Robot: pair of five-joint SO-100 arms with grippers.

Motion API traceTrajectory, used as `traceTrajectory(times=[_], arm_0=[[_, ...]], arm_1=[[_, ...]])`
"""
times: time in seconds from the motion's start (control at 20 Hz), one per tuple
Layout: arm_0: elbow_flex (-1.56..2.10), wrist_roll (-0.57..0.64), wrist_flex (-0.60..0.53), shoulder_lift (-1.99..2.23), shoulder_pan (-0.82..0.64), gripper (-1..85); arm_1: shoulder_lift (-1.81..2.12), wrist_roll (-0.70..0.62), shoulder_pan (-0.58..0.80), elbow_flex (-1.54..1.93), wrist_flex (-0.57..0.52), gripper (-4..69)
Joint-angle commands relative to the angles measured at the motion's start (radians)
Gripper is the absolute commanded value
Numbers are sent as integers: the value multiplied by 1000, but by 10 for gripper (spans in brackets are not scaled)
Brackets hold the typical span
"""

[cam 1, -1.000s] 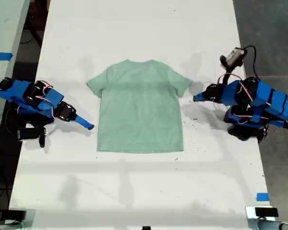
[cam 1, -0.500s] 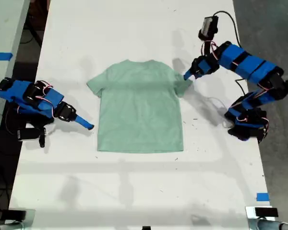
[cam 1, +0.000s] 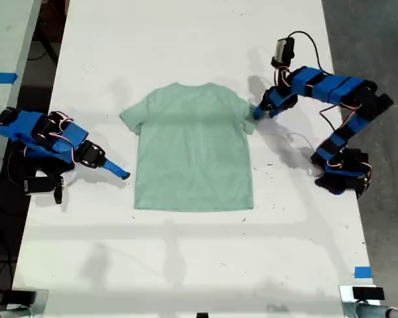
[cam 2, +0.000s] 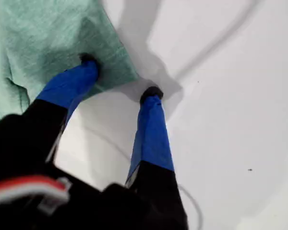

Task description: Fold t shirt

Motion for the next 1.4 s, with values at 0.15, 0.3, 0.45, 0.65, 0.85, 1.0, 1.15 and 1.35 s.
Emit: traceTrajectory(times=[0.15, 0.3, 0.45, 0.65, 0.85, 1.0, 1.15, 1.35], arm_0=[[9, 5, -17, 6, -3, 147], [9, 5, -17, 6, -3, 147], [9, 5, -17, 6, -3, 147], [9, 5, -17, 6, -3, 147], [9, 5, -17, 6, -3, 147], [9, 5, -17, 6, -3, 147], [9, 5, -17, 6, -3, 147], [9, 5, -17, 6, -3, 147]], arm_1=[[-9, -14, 18, -15, -12, 13], [29, 2, 26, -84, 64, 13], [130, 32, -58, -227, 147, 13], [149, 49, -270, -351, 60, 13], [117, 91, -453, -298, -176, 13], [69, 120, -548, -252, -325, 13], [-9, 137, -600, -258, -391, 13], [-52, 89, -617, -341, -307, 191]])
